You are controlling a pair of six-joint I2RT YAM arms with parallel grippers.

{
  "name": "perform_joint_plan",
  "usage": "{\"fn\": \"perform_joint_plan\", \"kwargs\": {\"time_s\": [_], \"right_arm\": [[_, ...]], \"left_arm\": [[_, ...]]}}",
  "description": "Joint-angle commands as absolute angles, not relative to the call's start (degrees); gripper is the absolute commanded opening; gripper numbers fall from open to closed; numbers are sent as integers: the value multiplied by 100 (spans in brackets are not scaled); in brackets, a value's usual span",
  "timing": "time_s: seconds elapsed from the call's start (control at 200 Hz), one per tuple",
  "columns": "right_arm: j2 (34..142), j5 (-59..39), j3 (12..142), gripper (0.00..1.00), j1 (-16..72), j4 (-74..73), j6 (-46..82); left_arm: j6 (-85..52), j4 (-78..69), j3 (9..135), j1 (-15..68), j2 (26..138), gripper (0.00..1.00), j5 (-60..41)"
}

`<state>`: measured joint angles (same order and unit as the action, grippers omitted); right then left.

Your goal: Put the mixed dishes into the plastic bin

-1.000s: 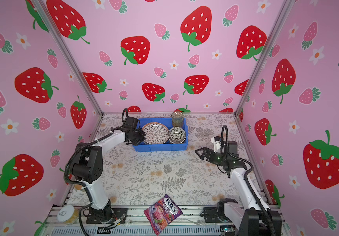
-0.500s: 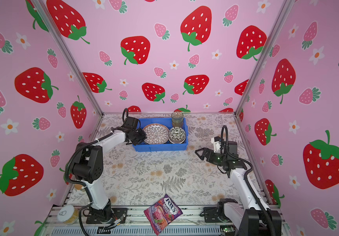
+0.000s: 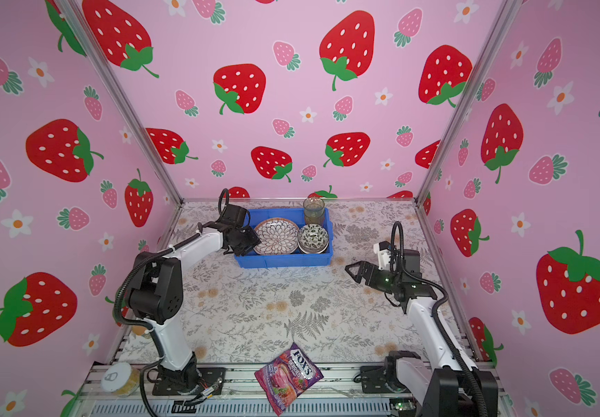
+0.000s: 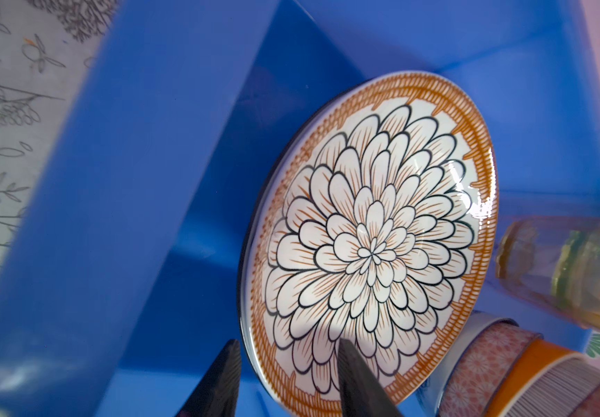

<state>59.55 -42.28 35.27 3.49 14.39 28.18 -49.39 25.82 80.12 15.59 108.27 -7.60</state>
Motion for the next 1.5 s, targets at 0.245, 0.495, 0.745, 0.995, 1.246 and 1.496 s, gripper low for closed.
{"fn": "perform_joint_plan", "kwargs": {"time_s": [0.245,0.495,0.745,0.995,1.246,1.496], "right_arm": [[6043,-4370,3509,99,298,1420,2627],[6200,-4414,3673,99,299,1432,2557],[6370,-4351,3902,99,299,1462,2501],[6762,-3837,4346,99,292,1561,2374],[7090,-2898,4933,99,281,1362,2500],[7292,-1952,5162,99,271,697,2497]], "left_arm": [[-4663,3323,8413,1687,10579,67,-102],[-4357,3352,8676,1736,10332,85,-165],[-4099,3708,8994,1835,9874,97,-18],[-3427,3396,8205,1948,8575,100,517],[-2811,3033,6991,1864,7023,99,1015],[-2193,2450,5565,1873,5666,99,1742]]}}
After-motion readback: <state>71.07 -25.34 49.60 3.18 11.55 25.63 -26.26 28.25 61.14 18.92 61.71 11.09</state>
